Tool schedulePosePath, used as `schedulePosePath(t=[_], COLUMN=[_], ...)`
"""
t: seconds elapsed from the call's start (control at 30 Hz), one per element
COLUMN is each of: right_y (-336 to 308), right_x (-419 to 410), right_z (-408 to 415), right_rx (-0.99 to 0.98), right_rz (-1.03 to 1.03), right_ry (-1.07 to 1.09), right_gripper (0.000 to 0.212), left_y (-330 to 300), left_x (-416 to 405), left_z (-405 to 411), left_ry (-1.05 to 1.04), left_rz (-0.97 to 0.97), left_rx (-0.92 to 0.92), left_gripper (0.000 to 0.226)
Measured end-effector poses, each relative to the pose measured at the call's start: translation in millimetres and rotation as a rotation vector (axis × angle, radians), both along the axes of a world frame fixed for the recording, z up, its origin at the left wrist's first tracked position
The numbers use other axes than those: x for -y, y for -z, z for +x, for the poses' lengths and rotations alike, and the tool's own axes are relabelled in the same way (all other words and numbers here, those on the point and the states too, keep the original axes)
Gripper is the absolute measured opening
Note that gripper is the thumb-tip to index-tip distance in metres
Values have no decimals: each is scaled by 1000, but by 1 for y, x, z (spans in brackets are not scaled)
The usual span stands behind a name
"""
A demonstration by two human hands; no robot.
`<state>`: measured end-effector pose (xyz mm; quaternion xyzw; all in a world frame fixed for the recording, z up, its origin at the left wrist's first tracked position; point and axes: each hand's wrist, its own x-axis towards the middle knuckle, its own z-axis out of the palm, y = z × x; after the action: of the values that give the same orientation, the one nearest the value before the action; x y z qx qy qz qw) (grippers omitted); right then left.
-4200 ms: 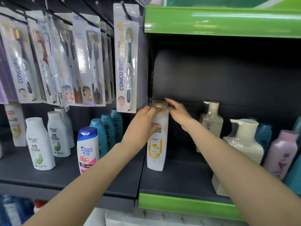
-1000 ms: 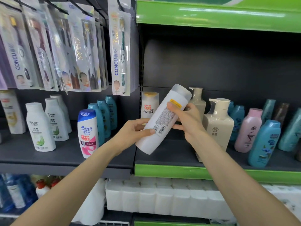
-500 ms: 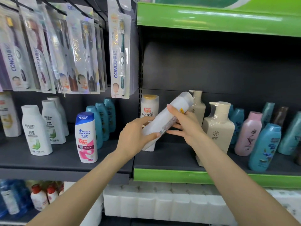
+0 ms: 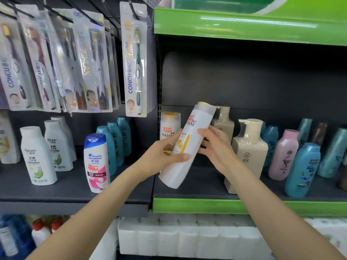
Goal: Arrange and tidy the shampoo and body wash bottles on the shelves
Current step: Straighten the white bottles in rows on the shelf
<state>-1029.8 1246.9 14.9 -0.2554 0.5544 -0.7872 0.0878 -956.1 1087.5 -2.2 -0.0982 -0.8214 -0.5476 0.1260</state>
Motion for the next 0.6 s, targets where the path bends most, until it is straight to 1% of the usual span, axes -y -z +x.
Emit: schedulePosePath(t=[0.07,0.17,0.2,0.27,0.33,0.4,0.47,0.53,0.6], right_y=[-1,-8,-9,-12,-13,-14,-15,-15,-16], right_x=[0,1,1,-1,-3,-3,-1,0,1], right_z=[0,1,0,-2,-4,-5,-7,-10,-15], right_rx=[-20,-94,-109,-123,-127,-136,-177,-238,-296], right_rz=[-3,129,169,202,203,200,232,292,353], right_ry=[-16,74,114,162,194,221,251,296,351], right_gripper=[18,20,18,14,16,23,30,32,30], left_y=[5,7,7,8,6,2,-4,-12,-20], left_x=[-3,-8,-9,-11,-11,-7,-2,5,11], left_z=[-3,-6,-7,-8,-9,-10,-12,-16,-22], left_ry=[-64,-170,-199,-218,-209,-242,-368,-492,-546], left_rz=[-18,-127,-156,-191,-225,-299,-367,-417,-496], left_rx=[-74,-163,-180,-203,-202,-240,-350,-452,-488], left_gripper=[73,78,80,82,81,72,53,38,35])
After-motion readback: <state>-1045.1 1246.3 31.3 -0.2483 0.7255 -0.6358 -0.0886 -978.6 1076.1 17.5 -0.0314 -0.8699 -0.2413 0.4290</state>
